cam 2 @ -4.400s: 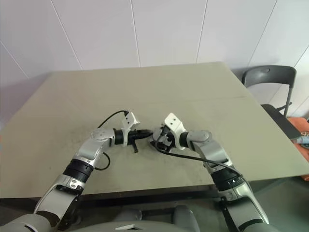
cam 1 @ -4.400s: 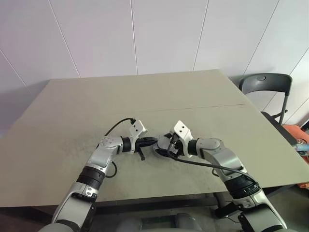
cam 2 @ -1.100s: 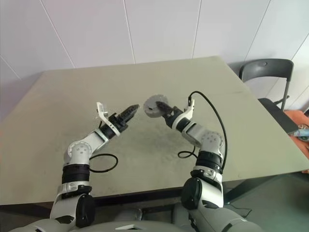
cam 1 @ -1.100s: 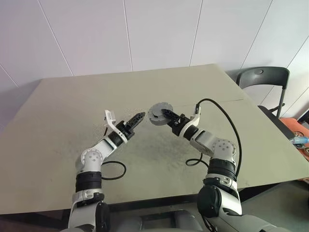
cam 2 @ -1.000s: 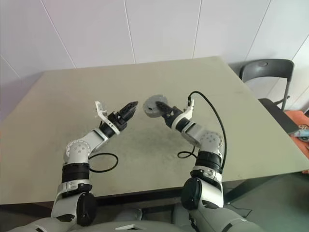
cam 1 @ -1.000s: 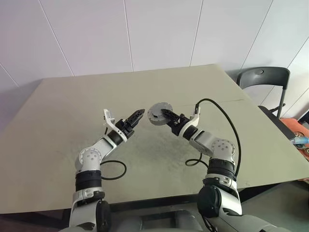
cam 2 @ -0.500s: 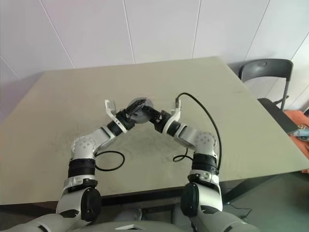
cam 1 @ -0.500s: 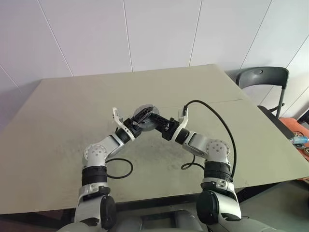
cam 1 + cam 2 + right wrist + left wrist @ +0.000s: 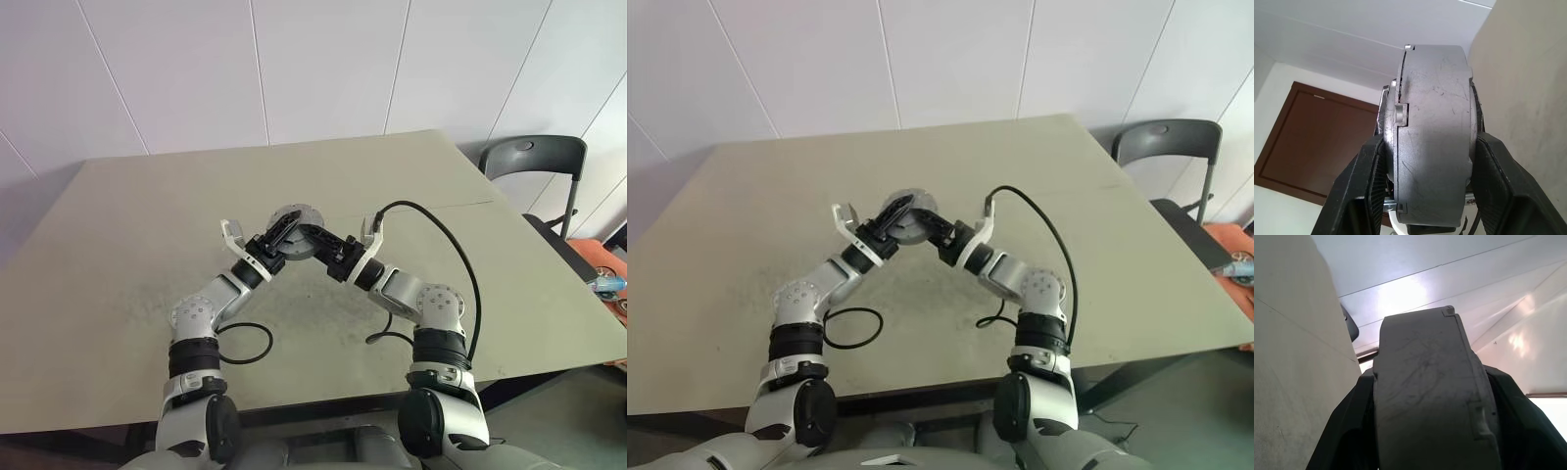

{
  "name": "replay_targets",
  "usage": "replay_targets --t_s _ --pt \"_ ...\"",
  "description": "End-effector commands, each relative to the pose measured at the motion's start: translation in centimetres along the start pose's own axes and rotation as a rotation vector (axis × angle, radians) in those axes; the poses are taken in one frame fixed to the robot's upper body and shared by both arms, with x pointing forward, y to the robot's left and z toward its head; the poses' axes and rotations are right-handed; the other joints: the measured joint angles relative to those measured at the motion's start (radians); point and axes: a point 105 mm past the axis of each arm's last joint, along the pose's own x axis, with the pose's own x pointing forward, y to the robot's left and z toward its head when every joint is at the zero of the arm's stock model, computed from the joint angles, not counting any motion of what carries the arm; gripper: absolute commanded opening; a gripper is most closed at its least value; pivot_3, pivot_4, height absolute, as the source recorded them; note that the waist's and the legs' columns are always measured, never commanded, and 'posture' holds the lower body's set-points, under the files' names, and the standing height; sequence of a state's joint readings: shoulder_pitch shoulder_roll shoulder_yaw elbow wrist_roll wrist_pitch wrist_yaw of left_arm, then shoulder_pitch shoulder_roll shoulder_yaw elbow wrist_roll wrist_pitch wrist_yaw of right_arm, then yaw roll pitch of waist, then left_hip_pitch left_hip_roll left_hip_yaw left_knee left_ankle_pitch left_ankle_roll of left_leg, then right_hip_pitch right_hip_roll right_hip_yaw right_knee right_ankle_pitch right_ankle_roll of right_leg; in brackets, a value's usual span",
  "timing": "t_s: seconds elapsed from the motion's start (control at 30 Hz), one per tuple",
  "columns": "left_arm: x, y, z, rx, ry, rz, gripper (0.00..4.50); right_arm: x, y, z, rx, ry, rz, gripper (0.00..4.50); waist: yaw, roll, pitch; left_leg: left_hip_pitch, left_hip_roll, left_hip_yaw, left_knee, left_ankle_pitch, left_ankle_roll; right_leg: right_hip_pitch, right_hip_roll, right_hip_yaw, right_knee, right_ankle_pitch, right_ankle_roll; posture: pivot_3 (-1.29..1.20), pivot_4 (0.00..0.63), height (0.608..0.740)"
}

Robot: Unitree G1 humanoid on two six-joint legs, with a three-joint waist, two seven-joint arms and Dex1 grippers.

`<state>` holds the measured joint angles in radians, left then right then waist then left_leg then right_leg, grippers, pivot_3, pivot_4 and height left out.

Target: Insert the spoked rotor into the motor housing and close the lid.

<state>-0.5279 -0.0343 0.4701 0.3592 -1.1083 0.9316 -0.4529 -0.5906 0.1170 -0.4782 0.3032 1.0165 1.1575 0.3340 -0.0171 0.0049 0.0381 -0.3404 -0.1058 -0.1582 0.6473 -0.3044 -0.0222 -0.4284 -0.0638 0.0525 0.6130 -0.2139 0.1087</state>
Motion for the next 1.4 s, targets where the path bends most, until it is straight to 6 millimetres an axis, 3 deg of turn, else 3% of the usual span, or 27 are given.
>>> replay_targets --t_s 0.03,0.17,0.4,0.43,0.53,0.7,0.9,1.4 --pt "0.5 -2.0 0.7 0.025 -0.017 -0.073 2.33 0.3 2.6 1.3 -0.016 -0.061 0.122 2.11 0.0 0.0 0.0 0.0 0.0 0.0 0.0 0.0 0.0 0.0 0.0 0.0 0.0 0.0 0.0 0.0 0.0 0.74" --pt "0.6 -2.0 0.3 -0.003 -0.012 -0.073 2.3 0.4 2.5 1.1 -0.013 -0.057 0.117 2.11 0.0 0.0 0.0 0.0 0.0 0.0 0.0 0.0 0.0 0.0 0.0 0.0 0.0 0.0 0.0 0.0 0.0 0.74" --pt "0.4 -1.8 0.7 -0.032 -0.045 -0.069 2.27 0.5 2.2 1.4 -0.025 -0.087 0.092 4.38 0.0 0.0 0.0 0.0 0.0 0.0 0.0 0.0 0.0 0.0 0.0 0.0 0.0 0.0 0.0 0.0 0.0 0.74" --pt "0.4 -1.7 0.8 -0.032 -0.05 -0.064 2.27 0.5 2.2 1.5 -0.023 -0.089 0.092 4.48 0.0 0.0 0.0 0.0 0.0 0.0 0.0 0.0 0.0 0.0 0.0 0.0 0.0 0.0 0.0 0.0 0.0 0.74" --pt "0.3 -1.5 1.4 -0.029 -0.092 -0.051 2.27 0.5 2.3 1.4 -0.024 -0.088 0.097 4.48 0.0 0.0 0.0 0.0 0.0 0.0 0.0 0.0 0.0 0.0 0.0 0.0 0.0 0.0 0.0 0.0 0.0 0.74" --pt "-0.8 -0.4 5.4 0.019 -0.32 0.032 2.27 0.4 2.1 2.0 -0.022 -0.114 0.084 4.48 -0.001 0.0 0.0 0.0 0.0 0.0 0.0 0.0 0.0 0.0 0.0 0.0 0.0 0.0 0.0 0.0 0.0 0.74" --pt "-3.5 1.8 10.0 0.223 -0.569 0.25 2.27 0.6 2.1 1.8 -0.031 -0.099 0.085 4.48 0.004 0.0 0.0 0.0 0.001 0.001 0.0 0.0 -0.001 0.0 0.001 0.0 0.0 0.0 -0.001 0.0 0.0 0.74" --pt "-8.7 4.9 14.2 0.404 -0.773 0.54 2.27 0.6 2.0 1.6 -0.048 -0.075 0.074 4.48 0.002 -0.001 -0.001 0.0 0.0 0.001 0.0 0.0 0.0 0.0 0.001 0.0 0.0 0.001 -0.001 0.0 0.0 0.74"
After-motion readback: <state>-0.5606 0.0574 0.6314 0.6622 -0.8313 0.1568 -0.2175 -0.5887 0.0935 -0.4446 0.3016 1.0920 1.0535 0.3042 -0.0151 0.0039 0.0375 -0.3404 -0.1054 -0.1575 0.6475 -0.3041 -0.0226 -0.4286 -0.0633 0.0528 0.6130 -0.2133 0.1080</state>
